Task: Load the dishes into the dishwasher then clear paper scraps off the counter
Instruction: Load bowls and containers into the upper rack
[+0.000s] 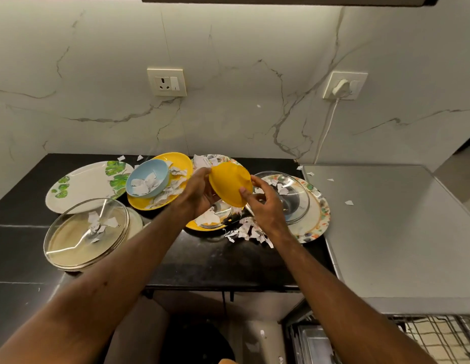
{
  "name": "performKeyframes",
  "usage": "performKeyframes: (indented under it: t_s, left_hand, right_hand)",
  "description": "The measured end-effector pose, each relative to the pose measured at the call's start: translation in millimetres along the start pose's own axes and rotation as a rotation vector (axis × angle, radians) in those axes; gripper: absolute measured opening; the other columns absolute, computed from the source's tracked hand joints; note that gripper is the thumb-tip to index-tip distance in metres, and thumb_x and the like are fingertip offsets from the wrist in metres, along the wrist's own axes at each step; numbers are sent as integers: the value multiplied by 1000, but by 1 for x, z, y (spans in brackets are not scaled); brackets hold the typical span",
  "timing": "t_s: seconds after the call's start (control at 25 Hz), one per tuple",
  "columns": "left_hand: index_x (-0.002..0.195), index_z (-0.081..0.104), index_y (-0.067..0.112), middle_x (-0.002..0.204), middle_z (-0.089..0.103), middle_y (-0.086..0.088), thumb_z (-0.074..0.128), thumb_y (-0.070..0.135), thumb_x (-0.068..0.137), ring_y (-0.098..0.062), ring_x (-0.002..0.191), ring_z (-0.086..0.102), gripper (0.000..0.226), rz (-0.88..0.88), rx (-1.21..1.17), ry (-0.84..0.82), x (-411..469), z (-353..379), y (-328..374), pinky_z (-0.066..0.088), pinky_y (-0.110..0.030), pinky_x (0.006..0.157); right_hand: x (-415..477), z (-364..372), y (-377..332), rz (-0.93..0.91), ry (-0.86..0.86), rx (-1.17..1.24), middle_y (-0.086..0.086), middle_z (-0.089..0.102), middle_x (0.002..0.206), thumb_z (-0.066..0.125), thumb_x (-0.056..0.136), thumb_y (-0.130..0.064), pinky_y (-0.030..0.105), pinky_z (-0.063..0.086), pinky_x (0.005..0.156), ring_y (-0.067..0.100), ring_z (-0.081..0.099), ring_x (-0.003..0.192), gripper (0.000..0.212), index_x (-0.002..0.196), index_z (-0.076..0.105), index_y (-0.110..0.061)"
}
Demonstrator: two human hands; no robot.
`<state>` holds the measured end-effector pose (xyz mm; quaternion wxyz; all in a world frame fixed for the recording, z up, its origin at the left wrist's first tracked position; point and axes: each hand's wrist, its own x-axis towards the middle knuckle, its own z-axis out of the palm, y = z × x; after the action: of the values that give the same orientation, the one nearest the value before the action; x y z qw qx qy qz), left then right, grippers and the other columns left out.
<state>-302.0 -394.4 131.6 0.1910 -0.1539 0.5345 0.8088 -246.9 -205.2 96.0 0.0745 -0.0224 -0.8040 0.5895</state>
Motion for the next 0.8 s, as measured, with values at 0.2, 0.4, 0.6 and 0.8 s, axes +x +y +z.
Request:
performKeyframes:
  t_s: [0.2, 0.4, 0.6, 0.8]
  left_hand:
    - [147, 36, 17, 140, 58, -18, 57, 65, 91, -38, 118, 65, 77, -79, -4, -85, 8, 21, -21, 59, -50, 88]
    - [154, 31, 21, 149, 49, -14, 57, 81, 72, -41, 127, 56, 105, -62, 269, -11, 26, 84, -43, 50, -61, 102]
    - [144, 45, 22, 139, 59, -10, 64, 85, 70, -34, 117, 64, 99, -117, 366, -184, 33, 162, -94, 54, -58, 98]
    - [137, 52, 11, 137, 61, -15, 54, 50, 101, -36, 118, 64, 53, -180, 392, -469, 13, 260, -168, 57, -48, 85]
  right_hand:
    - [-6, -17, 13, 24, 63, 51, 2, 59, 145, 68, 98, -48, 5, 51, 63, 17, 61, 120, 52, 144, 60, -25]
    - [-22, -57, 32, 44, 207, 42, -8, 61, 131, 70, 95, -51, 7, 48, 72, 11, 61, 116, 54, 142, 59, -28]
    - [-53, -139, 63, 102, 391, 1, -9, 66, 124, 77, 89, -53, 5, 50, 73, 8, 64, 105, 51, 130, 64, -26]
    - [-113, -231, 102, 191, 647, -4, -9, 69, 112, 82, 88, -50, 11, 52, 71, 1, 65, 93, 40, 117, 70, -26]
